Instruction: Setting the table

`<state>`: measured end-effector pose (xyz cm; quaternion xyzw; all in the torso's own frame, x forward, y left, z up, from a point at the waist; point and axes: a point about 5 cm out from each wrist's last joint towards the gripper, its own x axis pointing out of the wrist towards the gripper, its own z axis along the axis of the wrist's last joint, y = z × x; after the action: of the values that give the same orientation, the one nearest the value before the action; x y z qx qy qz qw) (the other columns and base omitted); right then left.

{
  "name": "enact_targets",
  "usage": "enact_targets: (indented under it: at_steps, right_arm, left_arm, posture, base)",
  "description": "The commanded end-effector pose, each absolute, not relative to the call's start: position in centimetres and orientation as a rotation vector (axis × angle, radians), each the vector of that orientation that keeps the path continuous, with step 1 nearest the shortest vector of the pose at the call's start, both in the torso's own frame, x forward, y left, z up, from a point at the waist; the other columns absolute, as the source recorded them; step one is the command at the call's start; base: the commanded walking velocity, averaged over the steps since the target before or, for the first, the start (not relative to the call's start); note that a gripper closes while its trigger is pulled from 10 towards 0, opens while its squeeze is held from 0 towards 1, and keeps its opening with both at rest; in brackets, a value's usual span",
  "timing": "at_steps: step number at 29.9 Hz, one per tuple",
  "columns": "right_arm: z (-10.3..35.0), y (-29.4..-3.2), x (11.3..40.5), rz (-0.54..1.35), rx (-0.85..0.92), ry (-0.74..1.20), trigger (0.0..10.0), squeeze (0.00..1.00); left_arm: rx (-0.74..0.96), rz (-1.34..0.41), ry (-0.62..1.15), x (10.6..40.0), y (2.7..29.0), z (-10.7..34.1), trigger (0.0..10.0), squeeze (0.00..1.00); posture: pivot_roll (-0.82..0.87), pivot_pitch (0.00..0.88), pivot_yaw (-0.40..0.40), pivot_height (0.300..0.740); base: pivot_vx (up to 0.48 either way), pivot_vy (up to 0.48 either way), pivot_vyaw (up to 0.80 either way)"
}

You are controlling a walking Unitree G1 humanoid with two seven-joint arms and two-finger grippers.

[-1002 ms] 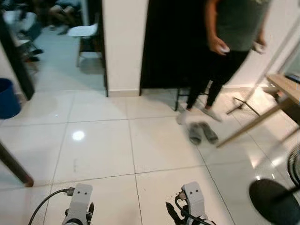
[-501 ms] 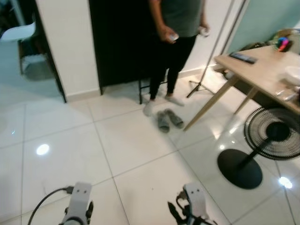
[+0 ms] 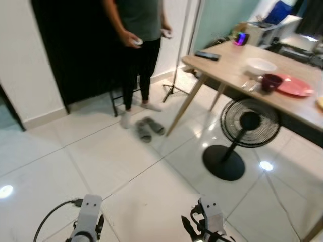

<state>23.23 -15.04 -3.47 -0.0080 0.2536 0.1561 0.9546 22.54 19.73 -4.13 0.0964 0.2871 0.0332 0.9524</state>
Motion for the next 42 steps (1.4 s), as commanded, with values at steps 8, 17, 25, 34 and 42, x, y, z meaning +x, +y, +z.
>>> enact_targets:
  at_steps: [8,17,25,34,42]
  right_arm:
    - [-4.0,-15.1,22.6,0.311,-0.009,0.542,10.0,0.00]
    - [-4.0,-15.1,22.6,0.310,-0.009,0.544,10.0,0.00]
    - [-4.0,-15.2,22.7,0.310,-0.010,0.544,10.0,0.00]
    - [-3.6,-15.7,23.0,0.262,0.006,0.520,10.0,0.00]
    - [3.1,-18.0,28.2,0.151,0.044,0.232,10.0,0.00]
  left_arm:
    - [0.195,0.079,0.619,21.8,20.2,-4.7,10.0,0.00]
    - [0.194,0.078,0.619,21.8,20.1,-4.7,10.0,0.00]
    - [0.191,0.079,0.620,21.8,20.1,-4.7,10.0,0.00]
    - [0.203,0.083,0.608,22.0,20.3,-4.5,10.0,0.00]
    - [0.173,0.125,0.355,26.4,22.4,1.5,10.0,0.00]
  posture:
    - [-0.01,0.000,0.020,0.740]
    - [-0.01,0.000,0.021,0.740]
    - [-0.01,0.000,0.018,0.740]
    - [-0.01,0.000,0.018,0.740]
    - [-0.02,0.000,0.025,0.740]
  base:
    - [0.000,0.000,-0.75]
    - [0.000,0.000,-0.75]
    - [0.000,0.000,-0.75]
    - [0.000,0.000,-0.75]
    - [0.000,0.000,-0.77]
